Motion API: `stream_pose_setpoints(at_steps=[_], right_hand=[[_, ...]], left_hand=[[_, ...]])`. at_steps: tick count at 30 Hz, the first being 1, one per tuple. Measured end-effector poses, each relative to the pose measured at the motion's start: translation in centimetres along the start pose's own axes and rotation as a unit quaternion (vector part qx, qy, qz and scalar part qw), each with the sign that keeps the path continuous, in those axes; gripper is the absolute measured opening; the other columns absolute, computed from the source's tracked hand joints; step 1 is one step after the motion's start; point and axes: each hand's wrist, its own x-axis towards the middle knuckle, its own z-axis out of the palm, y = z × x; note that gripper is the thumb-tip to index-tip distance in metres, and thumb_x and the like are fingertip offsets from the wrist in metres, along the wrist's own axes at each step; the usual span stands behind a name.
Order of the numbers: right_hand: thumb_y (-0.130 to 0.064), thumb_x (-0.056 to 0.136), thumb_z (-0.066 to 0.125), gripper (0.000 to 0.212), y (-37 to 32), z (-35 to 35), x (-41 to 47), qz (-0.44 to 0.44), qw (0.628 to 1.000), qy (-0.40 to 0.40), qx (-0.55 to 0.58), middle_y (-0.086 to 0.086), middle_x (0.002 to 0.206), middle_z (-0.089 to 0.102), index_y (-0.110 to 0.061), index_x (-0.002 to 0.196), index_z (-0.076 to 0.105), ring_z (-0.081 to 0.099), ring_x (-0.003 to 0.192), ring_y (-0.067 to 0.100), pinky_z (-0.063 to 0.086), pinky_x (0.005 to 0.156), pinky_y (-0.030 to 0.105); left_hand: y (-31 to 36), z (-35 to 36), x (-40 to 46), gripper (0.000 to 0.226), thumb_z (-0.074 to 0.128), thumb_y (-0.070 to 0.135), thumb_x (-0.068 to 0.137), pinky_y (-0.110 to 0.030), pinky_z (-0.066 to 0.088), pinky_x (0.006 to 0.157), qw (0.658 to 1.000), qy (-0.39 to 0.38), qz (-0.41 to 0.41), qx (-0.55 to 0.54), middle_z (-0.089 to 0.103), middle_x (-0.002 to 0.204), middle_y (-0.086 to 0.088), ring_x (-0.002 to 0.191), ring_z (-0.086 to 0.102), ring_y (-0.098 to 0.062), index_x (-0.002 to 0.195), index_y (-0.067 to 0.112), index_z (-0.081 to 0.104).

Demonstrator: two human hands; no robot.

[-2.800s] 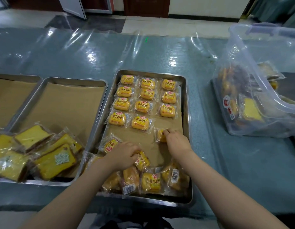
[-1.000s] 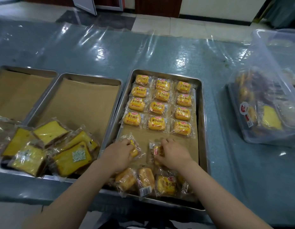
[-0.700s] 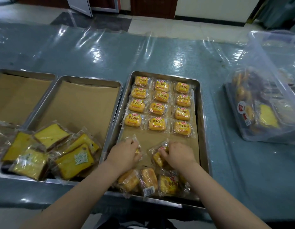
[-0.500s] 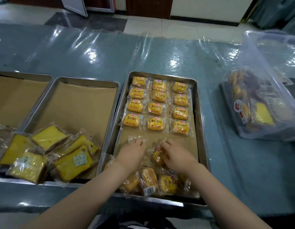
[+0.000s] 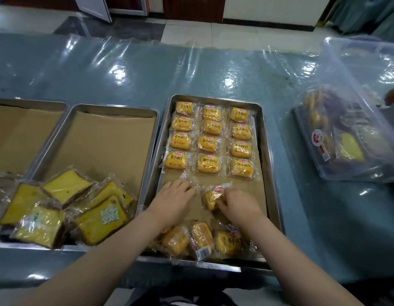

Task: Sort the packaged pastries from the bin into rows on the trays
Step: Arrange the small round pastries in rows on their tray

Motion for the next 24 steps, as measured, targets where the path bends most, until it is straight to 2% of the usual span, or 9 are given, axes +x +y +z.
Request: stream_pose_setpoints(at_steps=[2,4,6,8,10,14,17,20,24], right_hand=[[-0.038,0.099,0.047,0.02,-0.2,0.1,0.0,-0.009,1.0,0.022,0.013,-0.004,0.09,0.059,-0.02,0.106,0.053,0.06,0.078,0.012,0.057,0.067,0.03],[-0.031,0.099,0.049,0.018,-0.1,0.2,0.1,-0.049,0.997,0.047,0.047,-0.005,0.104,0.057,-0.021,0.112,0.053,0.057,0.09,0.011,0.055,0.076,0.028],[-0.024,0.097,0.05,0.027,0.2,0.3,0.1,-0.102,0.992,0.041,0.068,-0.005,0.12,0.051,-0.023,0.123,0.053,0.05,0.109,0.012,0.05,0.087,0.027],[-0.021,0.096,0.05,0.036,0.6,0.4,-0.1,-0.122,0.99,0.014,0.073,-0.005,0.132,0.047,-0.024,0.132,0.052,0.046,0.12,0.013,0.048,0.092,0.027],[-0.02,0.096,0.048,0.043,0.9,0.6,-0.2,-0.114,0.99,-0.005,0.078,-0.006,0.142,0.043,-0.023,0.14,0.048,0.044,0.127,0.014,0.046,0.098,0.028],[-0.019,0.097,0.046,0.05,1.1,0.4,-0.2,-0.082,0.993,-0.015,0.082,-0.005,0.152,0.034,-0.021,0.147,0.04,0.044,0.131,0.017,0.044,0.103,0.029],[-0.019,0.098,0.044,0.053,0.6,0.3,0.1,-0.073,0.994,-0.023,0.08,-0.003,0.157,0.028,-0.019,0.15,0.033,0.041,0.136,0.019,0.044,0.104,0.03],[-0.018,0.098,0.044,0.061,-0.4,0.6,0.4,-0.077,0.993,-0.042,0.08,-0.001,0.163,0.012,-0.019,0.155,0.02,0.028,0.145,0.021,0.043,0.107,0.034],[-0.019,0.1,0.043,0.072,-1.8,1.2,0.3,-0.094,0.989,-0.081,0.079,0.0,0.163,-0.015,-0.022,0.157,0.0,-0.006,0.151,0.02,0.034,0.115,0.038]], left_hand=[[0.8,0.1,-0.2,0.064,0.055,0.015,0.09,-0.037,0.026,0.114,0.999,-0.019,-0.037,-0.018,0.033,0.148,-0.002,0.138,0.027,-0.021,0.147,0.022,0.03],[1.4,0.3,-0.1,0.068,0.054,0.022,0.092,-0.041,0.026,0.116,0.996,-0.065,-0.06,-0.008,0.022,0.157,-0.004,0.142,0.022,-0.024,0.152,0.02,0.023],[1.4,0.4,-0.1,0.065,0.054,0.025,0.092,-0.041,0.03,0.115,0.994,-0.091,-0.067,0.004,0.018,0.159,-0.004,0.142,0.022,-0.026,0.151,0.018,0.027],[1.0,0.6,-0.2,0.057,0.055,0.025,0.092,-0.039,0.036,0.111,0.994,-0.091,-0.064,0.01,0.023,0.155,-0.004,0.138,0.027,-0.025,0.145,0.015,0.037],[0.5,0.7,-0.4,0.058,0.054,0.024,0.092,-0.037,0.041,0.106,0.994,-0.088,-0.058,0.012,0.027,0.153,-0.004,0.136,0.03,-0.024,0.145,0.015,0.034],[0.4,0.9,-0.5,0.075,0.051,0.024,0.093,-0.041,0.042,0.105,0.993,-0.091,-0.069,-0.011,0.024,0.153,-0.002,0.136,0.028,-0.026,0.155,0.021,0.008],[0.4,1.1,-0.4,0.07,0.048,0.03,0.094,-0.04,0.043,0.103,0.992,-0.084,-0.092,0.002,0.025,0.149,-0.005,0.133,0.029,-0.028,0.153,0.017,0.013],[0.1,1.2,-0.4,0.063,0.047,0.033,0.095,-0.039,0.043,0.103,0.991,-0.082,-0.11,0.007,0.026,0.147,-0.008,0.134,0.027,-0.029,0.15,0.015,0.022],[-0.5,1.4,-0.6,0.069,0.047,0.033,0.095,-0.039,0.036,0.11,0.988,-0.088,-0.127,0.003,0.011,0.157,-0.009,0.143,0.017,-0.029,0.154,0.016,0.015]])
